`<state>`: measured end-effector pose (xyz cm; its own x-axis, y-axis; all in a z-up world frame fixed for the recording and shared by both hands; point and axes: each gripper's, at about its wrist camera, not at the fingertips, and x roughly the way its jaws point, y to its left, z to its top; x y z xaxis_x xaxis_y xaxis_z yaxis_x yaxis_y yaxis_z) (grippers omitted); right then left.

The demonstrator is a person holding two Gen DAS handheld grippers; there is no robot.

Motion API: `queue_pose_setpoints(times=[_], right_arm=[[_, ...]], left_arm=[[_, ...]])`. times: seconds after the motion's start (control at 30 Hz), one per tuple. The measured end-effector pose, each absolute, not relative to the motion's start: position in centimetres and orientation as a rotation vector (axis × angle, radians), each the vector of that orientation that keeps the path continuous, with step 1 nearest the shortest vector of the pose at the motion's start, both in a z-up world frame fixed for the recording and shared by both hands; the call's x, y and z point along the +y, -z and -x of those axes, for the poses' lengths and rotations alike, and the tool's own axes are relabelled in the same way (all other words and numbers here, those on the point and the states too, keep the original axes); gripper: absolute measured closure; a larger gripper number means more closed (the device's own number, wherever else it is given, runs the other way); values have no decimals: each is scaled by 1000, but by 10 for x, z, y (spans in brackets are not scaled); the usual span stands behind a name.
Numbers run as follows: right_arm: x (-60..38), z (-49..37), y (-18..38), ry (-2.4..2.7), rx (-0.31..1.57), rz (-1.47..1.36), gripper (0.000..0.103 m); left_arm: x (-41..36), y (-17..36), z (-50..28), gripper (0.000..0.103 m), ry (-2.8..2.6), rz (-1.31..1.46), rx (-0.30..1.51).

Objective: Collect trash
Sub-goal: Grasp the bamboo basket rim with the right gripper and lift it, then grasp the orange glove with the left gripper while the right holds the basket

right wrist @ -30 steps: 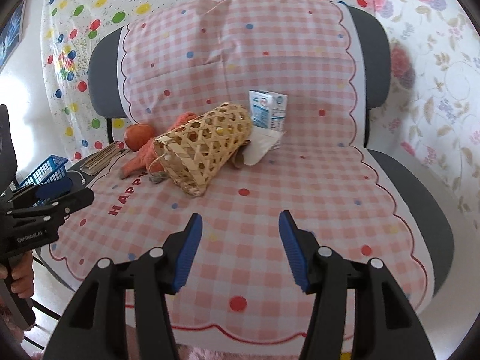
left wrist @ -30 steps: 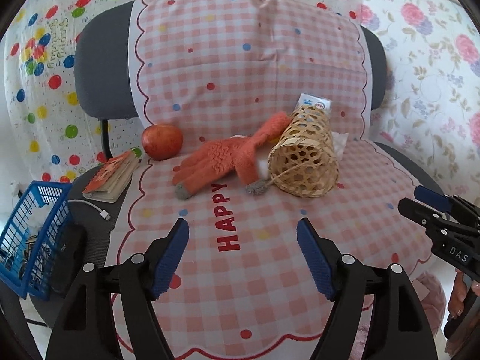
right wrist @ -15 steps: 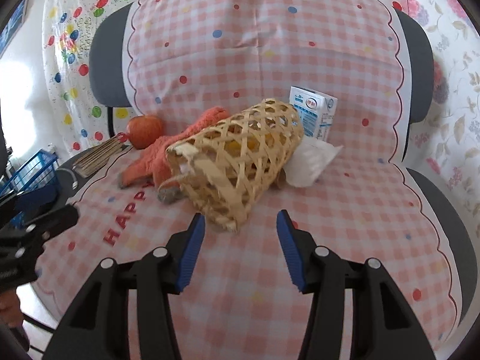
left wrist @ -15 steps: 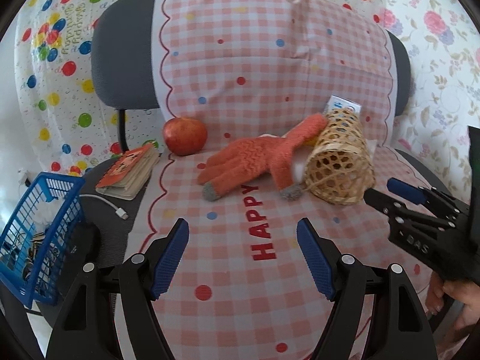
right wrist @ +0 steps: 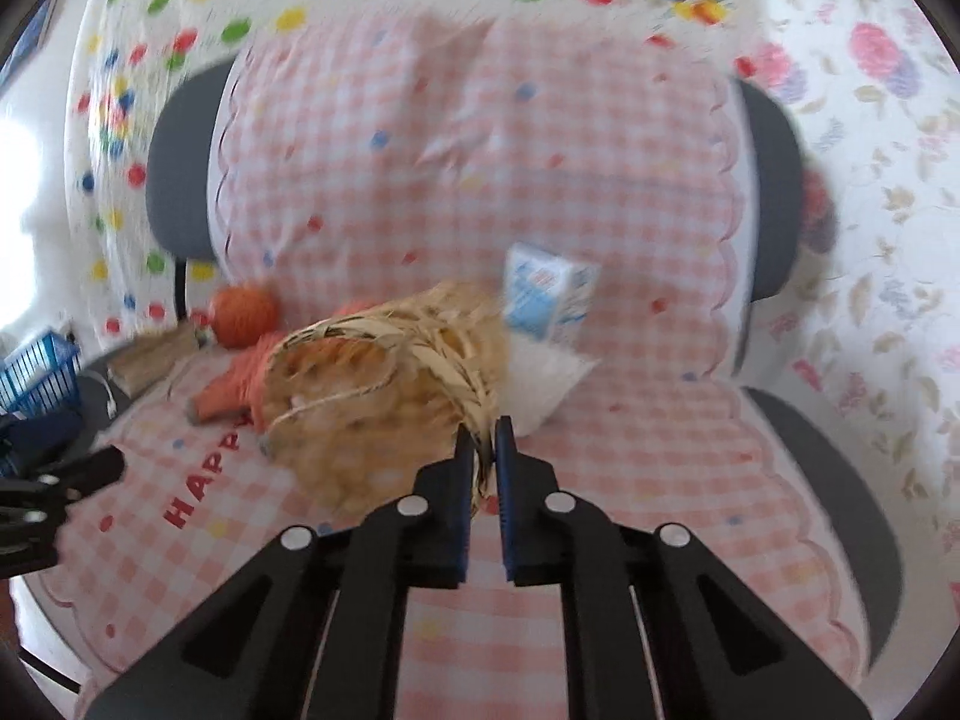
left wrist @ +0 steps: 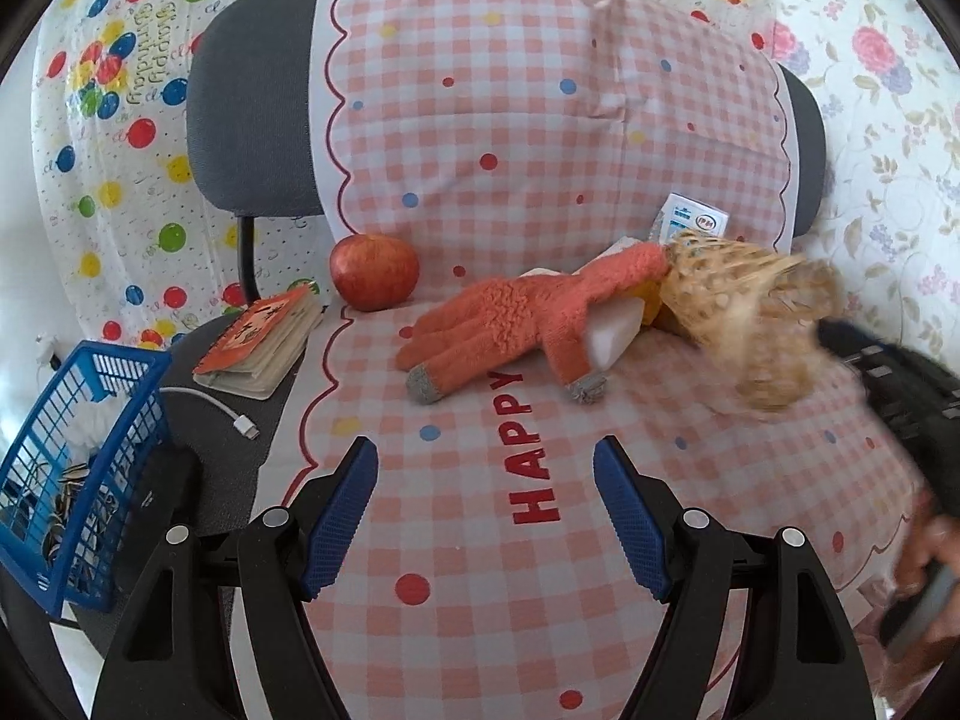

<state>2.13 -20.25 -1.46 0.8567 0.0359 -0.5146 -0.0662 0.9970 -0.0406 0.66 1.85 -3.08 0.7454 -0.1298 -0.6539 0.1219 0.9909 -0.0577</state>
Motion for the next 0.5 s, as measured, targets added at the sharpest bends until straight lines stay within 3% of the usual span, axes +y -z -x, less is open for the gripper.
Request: queue_pose_setpoints(times=[0.5], right_arm=[[-279,26,5,94,526,-56,97]], left_arm=[[-17,30,-52,31,211,-46,721]])
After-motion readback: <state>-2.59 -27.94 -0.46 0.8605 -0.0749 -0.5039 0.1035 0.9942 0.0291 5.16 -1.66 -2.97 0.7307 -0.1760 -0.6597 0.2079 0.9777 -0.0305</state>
